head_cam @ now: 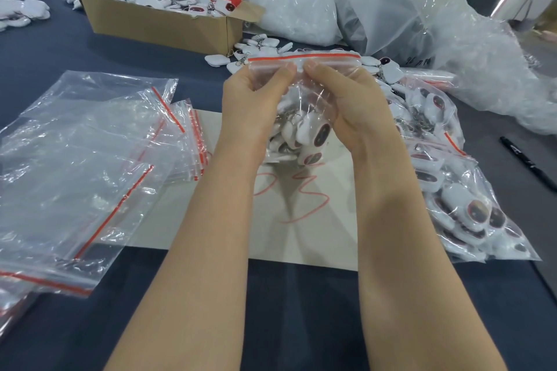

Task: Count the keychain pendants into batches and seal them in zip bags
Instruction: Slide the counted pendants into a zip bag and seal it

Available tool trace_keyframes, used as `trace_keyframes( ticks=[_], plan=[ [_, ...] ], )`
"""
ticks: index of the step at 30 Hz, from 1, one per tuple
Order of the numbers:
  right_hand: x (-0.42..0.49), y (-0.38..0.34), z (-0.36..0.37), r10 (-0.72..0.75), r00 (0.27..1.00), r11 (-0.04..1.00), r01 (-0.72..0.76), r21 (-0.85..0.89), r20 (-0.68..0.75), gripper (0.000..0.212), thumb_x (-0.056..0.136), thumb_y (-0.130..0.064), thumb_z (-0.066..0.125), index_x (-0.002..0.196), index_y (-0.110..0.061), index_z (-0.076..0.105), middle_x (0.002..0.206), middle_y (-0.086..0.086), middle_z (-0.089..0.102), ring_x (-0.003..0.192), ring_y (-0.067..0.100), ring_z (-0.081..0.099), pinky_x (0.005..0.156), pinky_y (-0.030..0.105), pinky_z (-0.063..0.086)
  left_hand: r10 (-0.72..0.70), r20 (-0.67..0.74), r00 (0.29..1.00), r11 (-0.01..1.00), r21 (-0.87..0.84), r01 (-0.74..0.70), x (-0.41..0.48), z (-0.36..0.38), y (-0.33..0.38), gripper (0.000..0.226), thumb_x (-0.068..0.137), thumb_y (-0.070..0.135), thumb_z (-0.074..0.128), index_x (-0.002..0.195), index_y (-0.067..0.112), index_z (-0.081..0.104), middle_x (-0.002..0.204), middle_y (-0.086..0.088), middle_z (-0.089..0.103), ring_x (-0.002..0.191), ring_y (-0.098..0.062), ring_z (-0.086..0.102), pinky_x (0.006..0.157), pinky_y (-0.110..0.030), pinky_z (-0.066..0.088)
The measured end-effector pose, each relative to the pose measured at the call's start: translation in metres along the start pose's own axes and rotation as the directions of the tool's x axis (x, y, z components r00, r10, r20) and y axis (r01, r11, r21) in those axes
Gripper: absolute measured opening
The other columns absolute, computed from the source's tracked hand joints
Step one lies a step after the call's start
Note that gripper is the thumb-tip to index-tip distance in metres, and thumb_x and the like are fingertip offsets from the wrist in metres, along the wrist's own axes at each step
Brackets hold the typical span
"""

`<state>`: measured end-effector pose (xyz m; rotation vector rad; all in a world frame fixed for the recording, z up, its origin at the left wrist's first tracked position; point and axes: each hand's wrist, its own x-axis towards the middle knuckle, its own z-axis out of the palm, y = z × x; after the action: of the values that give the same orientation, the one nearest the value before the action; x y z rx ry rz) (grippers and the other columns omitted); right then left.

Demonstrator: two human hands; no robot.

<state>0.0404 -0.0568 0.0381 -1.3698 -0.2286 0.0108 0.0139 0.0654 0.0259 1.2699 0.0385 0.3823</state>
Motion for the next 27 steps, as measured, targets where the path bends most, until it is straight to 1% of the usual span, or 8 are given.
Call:
trace_keyframes(
  ticks=[5, 10, 12, 15, 19, 22, 25, 27],
  plan=[
    [0.0022, 0.0007, 0.0019, 0.028, 1.000, 0.997, -0.028, -0.068, 0.003, 0.019, 0.087, -0.017, 0.068, 0.069, -0.012, 0.071, 0.066, 0.003, 0.067, 0.061, 0.018, 0.058, 0.060, 0.030, 0.047, 0.015, -0.032, 0.999, 1.000, 0.006, -0.015, -0.0014, 0.0004, 0.0014, 0.015, 0.084, 0.010, 0.069, 0.072, 0.018, 0.065, 0.052, 0.015, 0.062, 0.053, 0.005, 0.057, 0.057, -0.012, 0.045],
    [0.0012, -0.0002, 0.0028, 0.028, 1.000, 1.000, -0.028, 0.003, 0.013, 0.019, 0.086, -0.005, 0.066, 0.068, -0.009, 0.071, 0.064, 0.003, 0.069, 0.057, 0.013, 0.066, 0.052, 0.022, 0.050, 0.024, -0.028, 0.999, 1.000, -0.007, -0.024, -0.0031, 0.0015, 0.0018, 0.011, 0.085, 0.010, 0.068, 0.077, 0.016, 0.064, 0.053, 0.016, 0.063, 0.054, 0.005, 0.058, 0.056, -0.011, 0.045],
    [0.0015, 0.0003, 0.0019, 0.006, 1.000, 1.000, -0.006, 0.030, 0.006, 0.020, 0.086, -0.001, 0.064, 0.069, -0.008, 0.072, 0.067, 0.005, 0.071, 0.062, 0.013, 0.068, 0.058, 0.022, 0.052, 0.011, -0.009, 1.000, 1.000, 0.005, -0.011, -0.0028, 0.0009, 0.0017, 0.009, 0.085, 0.012, 0.069, 0.077, 0.017, 0.066, 0.058, 0.015, 0.066, 0.058, 0.005, 0.060, 0.058, -0.011, 0.046],
    [0.0009, 0.0000, 0.0017, -0.026, 1.000, 0.999, 0.027, -0.026, 0.016, 0.019, 0.087, 0.000, 0.062, 0.073, -0.007, 0.072, 0.072, 0.006, 0.072, 0.073, 0.016, 0.069, 0.069, 0.027, 0.054, 0.019, 0.047, 0.999, 1.000, 0.017, -0.020, -0.0027, 0.0002, 0.0021, 0.003, 0.085, 0.012, 0.069, 0.083, 0.014, 0.071, 0.067, 0.010, 0.071, 0.064, 0.003, 0.064, 0.059, -0.011, 0.046],
    [-0.0030, -0.0026, 0.0032, 0.009, 0.998, 1.000, -0.009, 0.007, 0.055, 0.014, 0.091, -0.005, 0.061, 0.079, -0.006, 0.068, 0.068, -0.001, 0.071, 0.066, 0.008, 0.068, 0.059, 0.019, 0.051, 0.068, 0.024, 0.997, 0.996, 0.057, -0.069, -0.0021, 0.0000, 0.0029, 0.006, 0.085, 0.009, 0.067, 0.082, 0.012, 0.071, 0.068, 0.009, 0.071, 0.066, -0.002, 0.066, 0.062, -0.016, 0.049],
    [-0.0029, -0.0048, 0.0029, 0.074, 0.997, 0.996, -0.074, 0.050, -0.001, 0.013, 0.090, -0.016, 0.066, 0.079, -0.010, 0.064, 0.065, -0.004, 0.068, 0.064, 0.007, 0.066, 0.057, 0.017, 0.050, 0.078, -0.016, 0.997, 0.993, 0.090, -0.077, -0.0021, 0.0008, 0.0020, 0.015, 0.086, 0.009, 0.065, 0.074, 0.016, 0.070, 0.062, 0.011, 0.068, 0.063, -0.001, 0.064, 0.062, -0.016, 0.049],
    [-0.0017, -0.0032, 0.0028, 0.076, 0.995, 0.995, -0.071, 0.069, -0.064, 0.012, 0.089, -0.013, 0.066, 0.078, -0.009, 0.063, 0.067, -0.001, 0.069, 0.070, 0.009, 0.069, 0.061, 0.020, 0.051, 0.051, -0.054, 0.997, 0.997, 0.061, -0.047, -0.0010, 0.0021, 0.0003, 0.013, 0.085, 0.010, 0.067, 0.073, 0.013, 0.068, 0.061, 0.009, 0.067, 0.063, -0.005, 0.063, 0.066, -0.022, 0.052],
    [-0.0017, -0.0016, 0.0020, 0.055, 0.995, 0.997, -0.051, 0.064, -0.078, 0.014, 0.088, -0.011, 0.066, 0.075, -0.009, 0.065, 0.070, 0.001, 0.070, 0.071, 0.011, 0.068, 0.066, 0.024, 0.053, 0.031, -0.055, 0.998, 0.999, 0.030, -0.030, -0.0005, 0.0028, -0.0006, 0.009, 0.085, 0.011, 0.068, 0.076, 0.012, 0.068, 0.060, 0.011, 0.066, 0.059, -0.001, 0.061, 0.062, -0.018, 0.049]
  ],
)
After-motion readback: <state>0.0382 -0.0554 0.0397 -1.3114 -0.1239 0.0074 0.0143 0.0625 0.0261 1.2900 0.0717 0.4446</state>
